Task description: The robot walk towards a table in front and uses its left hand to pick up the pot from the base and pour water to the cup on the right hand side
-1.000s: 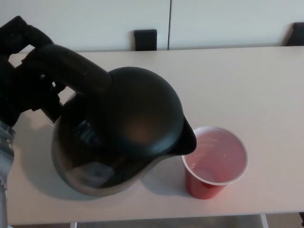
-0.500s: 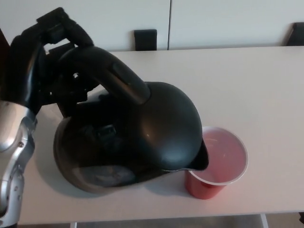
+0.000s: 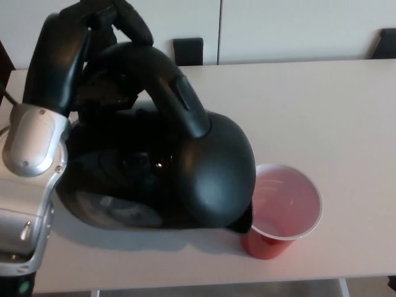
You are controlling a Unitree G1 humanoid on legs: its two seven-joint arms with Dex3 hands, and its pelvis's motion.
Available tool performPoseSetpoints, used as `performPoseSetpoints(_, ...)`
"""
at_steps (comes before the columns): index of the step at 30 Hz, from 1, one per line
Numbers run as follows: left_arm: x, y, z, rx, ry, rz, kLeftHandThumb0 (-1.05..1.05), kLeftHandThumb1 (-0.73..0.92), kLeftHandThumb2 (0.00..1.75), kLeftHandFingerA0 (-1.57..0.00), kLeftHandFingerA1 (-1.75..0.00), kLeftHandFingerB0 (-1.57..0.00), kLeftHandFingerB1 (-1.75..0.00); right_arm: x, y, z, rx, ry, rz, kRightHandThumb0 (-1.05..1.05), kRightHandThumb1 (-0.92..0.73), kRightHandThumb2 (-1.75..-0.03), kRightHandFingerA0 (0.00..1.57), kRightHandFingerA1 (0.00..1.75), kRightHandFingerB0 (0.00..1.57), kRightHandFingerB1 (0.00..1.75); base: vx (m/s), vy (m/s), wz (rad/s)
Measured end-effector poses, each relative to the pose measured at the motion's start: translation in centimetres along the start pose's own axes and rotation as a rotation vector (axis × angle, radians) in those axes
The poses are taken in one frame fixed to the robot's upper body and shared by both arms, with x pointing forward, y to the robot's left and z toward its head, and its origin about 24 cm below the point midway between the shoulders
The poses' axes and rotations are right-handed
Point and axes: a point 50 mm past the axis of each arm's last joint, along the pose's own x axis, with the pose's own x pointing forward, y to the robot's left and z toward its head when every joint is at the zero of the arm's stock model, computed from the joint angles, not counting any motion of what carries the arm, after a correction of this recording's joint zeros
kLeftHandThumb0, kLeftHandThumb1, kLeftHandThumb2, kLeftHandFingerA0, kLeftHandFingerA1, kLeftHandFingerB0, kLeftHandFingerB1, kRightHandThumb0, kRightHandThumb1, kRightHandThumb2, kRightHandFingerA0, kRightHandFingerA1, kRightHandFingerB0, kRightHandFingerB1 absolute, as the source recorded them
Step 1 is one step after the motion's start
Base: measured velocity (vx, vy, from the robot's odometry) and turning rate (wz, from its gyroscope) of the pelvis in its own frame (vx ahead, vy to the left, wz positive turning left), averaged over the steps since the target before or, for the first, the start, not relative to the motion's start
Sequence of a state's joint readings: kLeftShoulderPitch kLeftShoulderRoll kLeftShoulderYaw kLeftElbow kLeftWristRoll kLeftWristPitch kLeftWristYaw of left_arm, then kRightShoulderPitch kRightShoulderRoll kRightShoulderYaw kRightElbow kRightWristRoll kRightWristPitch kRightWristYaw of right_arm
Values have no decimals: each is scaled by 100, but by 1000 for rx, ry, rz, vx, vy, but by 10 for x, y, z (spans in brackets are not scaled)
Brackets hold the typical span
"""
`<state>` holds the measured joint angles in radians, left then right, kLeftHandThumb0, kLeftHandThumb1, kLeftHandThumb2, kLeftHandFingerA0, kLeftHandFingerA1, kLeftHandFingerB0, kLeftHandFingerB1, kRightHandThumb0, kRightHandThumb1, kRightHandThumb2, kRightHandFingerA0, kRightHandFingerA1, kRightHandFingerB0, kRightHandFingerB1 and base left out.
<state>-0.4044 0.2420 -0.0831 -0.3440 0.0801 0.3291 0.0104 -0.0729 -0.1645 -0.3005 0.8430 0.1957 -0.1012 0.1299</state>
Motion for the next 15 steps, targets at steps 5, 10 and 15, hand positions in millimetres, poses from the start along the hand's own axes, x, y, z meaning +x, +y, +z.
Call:
performPoseSetpoints(5,4,1,7,45,-29,24,-23,62,55,-80,-175,-60,-175,0,0,0,-11,0,1,-39,-60,-57,29,43,36,46,0,0,0)
performPoseSetpoints(10,7,2,11,54,-46,38,-27,61,54,-80,-175,-62,-175,0,0,0,-12,0,1,-38,-61,-57,28,42,37,46,0,0,0)
performPoseSetpoints(15,12,1,18,51,-71,47,-20,61,54,-80,-175,-63,-175,0,0,1,-15,0,2,-40,-61,-57,27,41,34,45,0,0,0)
